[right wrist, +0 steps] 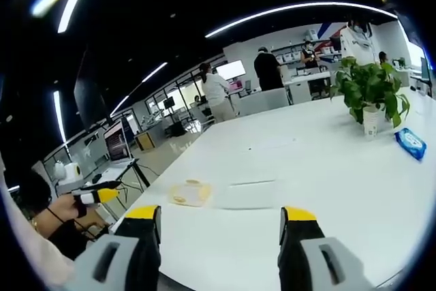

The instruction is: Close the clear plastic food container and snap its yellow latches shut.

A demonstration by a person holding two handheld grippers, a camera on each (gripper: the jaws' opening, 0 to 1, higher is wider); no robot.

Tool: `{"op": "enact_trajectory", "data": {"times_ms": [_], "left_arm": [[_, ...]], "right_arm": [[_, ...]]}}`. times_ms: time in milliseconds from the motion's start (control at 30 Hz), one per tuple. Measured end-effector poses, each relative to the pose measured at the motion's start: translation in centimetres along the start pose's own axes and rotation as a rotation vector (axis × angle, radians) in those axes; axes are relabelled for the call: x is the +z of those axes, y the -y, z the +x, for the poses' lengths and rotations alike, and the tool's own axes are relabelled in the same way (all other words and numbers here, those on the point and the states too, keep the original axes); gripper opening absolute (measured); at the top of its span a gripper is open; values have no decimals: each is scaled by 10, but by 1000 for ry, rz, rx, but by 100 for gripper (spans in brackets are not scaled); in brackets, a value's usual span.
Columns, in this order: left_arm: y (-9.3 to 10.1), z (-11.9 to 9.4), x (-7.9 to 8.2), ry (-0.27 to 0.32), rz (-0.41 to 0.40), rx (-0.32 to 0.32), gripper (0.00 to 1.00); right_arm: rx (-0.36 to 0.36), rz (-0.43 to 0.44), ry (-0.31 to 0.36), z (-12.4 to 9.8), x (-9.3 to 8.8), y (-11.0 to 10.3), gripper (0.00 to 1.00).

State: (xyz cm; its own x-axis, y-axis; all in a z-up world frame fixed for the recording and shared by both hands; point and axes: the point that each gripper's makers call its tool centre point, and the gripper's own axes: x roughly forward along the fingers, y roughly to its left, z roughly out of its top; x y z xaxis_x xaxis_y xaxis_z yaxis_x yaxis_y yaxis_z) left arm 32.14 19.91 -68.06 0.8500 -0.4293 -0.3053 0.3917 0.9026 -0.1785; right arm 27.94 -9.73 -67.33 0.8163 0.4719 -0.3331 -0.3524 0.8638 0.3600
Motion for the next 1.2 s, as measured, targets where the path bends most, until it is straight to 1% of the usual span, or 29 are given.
{"op": "enact_trajectory", "data": {"times_ms": [667,967,1200], "left_arm": [[-4,6,-5,-21,0,-4,92],[-9,14,-7,-31,-6,7,91],[-15,21,-10,-46,-15,24,90]], "right_arm": [[-11,5,-4,5,2,7,69],[-16,12,-11,15,3,12,69],[-16,14,-18,27,7,17,68]]}}
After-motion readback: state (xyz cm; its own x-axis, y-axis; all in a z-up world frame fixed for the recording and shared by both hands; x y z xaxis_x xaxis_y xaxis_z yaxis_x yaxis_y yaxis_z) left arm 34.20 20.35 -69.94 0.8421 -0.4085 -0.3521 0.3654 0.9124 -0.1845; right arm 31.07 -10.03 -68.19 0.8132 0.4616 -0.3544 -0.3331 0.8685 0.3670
